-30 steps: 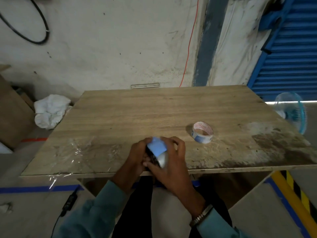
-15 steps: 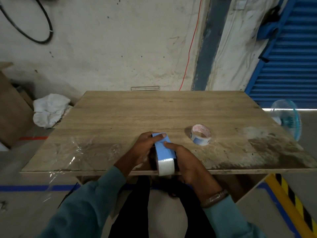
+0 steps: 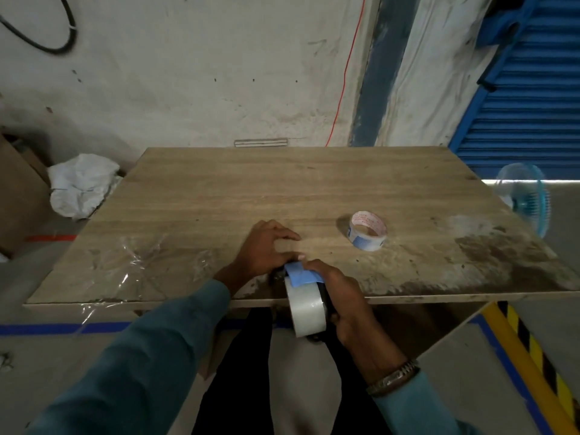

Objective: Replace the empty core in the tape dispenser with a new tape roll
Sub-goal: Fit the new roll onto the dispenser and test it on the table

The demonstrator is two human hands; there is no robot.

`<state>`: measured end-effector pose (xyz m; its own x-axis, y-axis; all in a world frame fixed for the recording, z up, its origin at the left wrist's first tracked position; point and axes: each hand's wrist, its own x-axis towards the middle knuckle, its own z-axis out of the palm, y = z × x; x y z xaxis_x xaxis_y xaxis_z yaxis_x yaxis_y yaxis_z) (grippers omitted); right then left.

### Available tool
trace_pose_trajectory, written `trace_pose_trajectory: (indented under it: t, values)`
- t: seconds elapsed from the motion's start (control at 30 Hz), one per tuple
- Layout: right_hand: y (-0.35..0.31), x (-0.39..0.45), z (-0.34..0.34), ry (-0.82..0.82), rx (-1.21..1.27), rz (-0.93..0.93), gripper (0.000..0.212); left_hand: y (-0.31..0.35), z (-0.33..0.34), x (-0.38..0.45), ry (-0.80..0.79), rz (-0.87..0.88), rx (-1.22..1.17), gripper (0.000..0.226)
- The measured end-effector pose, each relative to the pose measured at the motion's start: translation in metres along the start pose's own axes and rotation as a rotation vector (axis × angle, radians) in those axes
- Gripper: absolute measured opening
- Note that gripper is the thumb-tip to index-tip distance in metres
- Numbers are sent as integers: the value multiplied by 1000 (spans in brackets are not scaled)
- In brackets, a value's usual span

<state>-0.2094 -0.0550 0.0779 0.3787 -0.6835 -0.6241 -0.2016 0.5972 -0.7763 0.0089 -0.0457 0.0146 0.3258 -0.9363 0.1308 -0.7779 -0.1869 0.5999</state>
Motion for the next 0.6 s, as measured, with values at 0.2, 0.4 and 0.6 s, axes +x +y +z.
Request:
trace_pose_trajectory:
  t: [0.2, 0.4, 0.6]
  values:
    - [-21, 16, 12, -16, 24, -14, 46, -5, -17, 18, 24, -28, 204, 86]
    - [-39, 37, 23, 9, -46, -2, 42, -8, -29, 44, -52, 29, 395, 78]
    - [-33, 33, 17, -12, -86, 76, 60, -18, -12, 34, -57, -33, 268, 83]
